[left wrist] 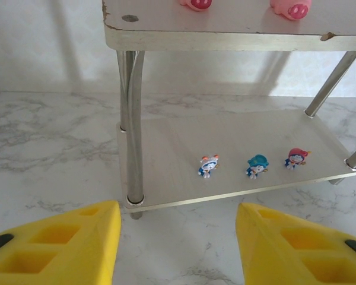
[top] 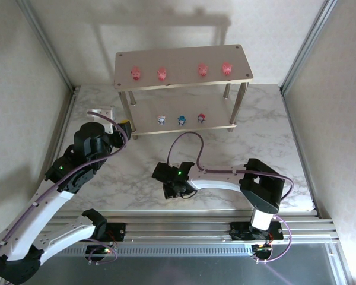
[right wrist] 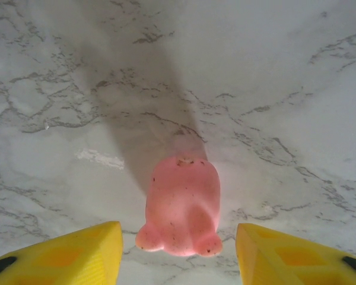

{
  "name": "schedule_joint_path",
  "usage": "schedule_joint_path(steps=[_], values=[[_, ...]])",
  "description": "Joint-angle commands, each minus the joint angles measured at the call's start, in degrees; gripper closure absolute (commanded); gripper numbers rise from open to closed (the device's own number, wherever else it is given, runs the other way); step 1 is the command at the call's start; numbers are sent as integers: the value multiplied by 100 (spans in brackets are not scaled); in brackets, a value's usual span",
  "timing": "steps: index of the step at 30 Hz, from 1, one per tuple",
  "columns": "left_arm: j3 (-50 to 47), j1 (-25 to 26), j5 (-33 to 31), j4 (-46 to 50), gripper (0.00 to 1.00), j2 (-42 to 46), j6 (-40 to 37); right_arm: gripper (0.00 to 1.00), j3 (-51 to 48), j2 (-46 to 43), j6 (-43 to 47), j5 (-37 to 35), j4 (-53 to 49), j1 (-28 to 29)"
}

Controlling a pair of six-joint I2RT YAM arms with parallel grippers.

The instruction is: Place and organize the plastic toys onto the shelf

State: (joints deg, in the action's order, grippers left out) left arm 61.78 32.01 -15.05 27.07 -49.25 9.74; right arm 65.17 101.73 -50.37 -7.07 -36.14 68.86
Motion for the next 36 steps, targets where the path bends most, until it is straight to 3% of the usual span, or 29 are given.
schedule_joint_path(steps=[1, 15, 22, 29, 36], values=[[-56, -81, -42, -53, 46, 56, -158, 46, 147, 166, 22, 107, 19, -49], [-122, -219, 6, -70, 46, 56, -219, 84, 111, 68, 155, -41, 8, -145], [97, -248, 236, -110, 46, -83, -192, 87, 687, -835, 712, -731, -972, -234], [560, -261, 479, 84, 47, -388, -132, 87, 2527, -1513, 2159, -1667, -2214, -797], [721, -265, 624, 6, 47, -632, -51, 86, 5086, -978, 3672, -1842, -2487, -1431]])
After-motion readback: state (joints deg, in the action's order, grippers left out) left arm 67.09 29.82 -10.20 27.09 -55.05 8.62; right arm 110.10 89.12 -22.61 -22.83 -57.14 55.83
